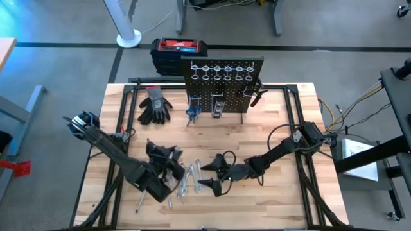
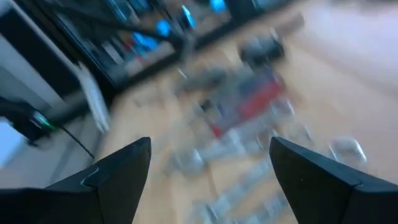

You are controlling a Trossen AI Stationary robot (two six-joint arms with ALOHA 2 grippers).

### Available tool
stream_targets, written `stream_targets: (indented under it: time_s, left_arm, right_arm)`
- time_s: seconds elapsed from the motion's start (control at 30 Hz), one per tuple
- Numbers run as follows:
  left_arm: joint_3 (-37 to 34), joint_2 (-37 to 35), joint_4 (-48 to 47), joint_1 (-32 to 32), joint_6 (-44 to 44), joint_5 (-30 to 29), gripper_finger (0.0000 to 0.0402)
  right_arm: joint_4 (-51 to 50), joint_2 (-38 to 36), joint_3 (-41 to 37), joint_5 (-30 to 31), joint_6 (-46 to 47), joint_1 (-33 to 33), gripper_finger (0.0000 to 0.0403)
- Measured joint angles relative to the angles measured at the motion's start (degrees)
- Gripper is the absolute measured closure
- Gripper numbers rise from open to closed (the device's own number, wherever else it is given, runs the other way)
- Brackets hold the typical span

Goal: Hang tools onto peg board
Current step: Hang the grey screwdriver on the pegboard

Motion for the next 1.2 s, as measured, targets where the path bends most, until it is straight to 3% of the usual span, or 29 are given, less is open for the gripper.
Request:
stream_targets:
  time_s: [0.17, 0.33, 0.43, 0.6, 0.67, 0.83, 1.0, 1.2]
  left_arm:
    - [3.5, 0.0, 10.8, 0.4, 17.1, -4.8, 0.0291]
    - [5.3, 0.0, 16.8, 0.6, 26.8, -5.9, 0.0291]
    - [6.5, 0.0, 19.0, 0.6, 29.3, -5.3, 0.0291]
    - [7.3, 0.0, 25.2, 0.8, 35.4, -1.5, 0.0291]
    - [7.3, 0.0, 28.4, 0.8, 38.2, -1.4, 0.0291]
    - [7.3, 0.0, 33.5, 0.8, 43.0, -1.3, 0.0291]
    - [7.4, 0.0, 33.9, 0.9, 43.6, -1.4, 0.0291]
    - [7.1, 0.0, 36.8, 2.1, 43.6, -1.7, 0.0291]
  right_arm:
    - [10.6, 0.0, 0.0, 4.1, -8.6, -0.2, 0.0082]
    - [19.3, 0.0, 0.1, 9.3, -18.2, -1.3, 0.0082]
    - [22.6, -0.1, 0.5, 5.9, -21.0, -3.0, 0.0085]
    - [22.3, -0.1, 2.7, -7.9, -19.7, -6.4, 0.0103]
    - [21.8, -0.1, 3.5, -10.6, -19.6, -7.0, 0.0113]
    - [21.7, -0.1, 5.0, -13.3, -21.8, -6.8, 0.0141]
    - [21.6, -0.1, 5.1, -17.3, -21.0, -6.8, 0.0195]
    - [21.6, -0.1, 5.3, -14.3, -20.4, -6.8, 0.0257]
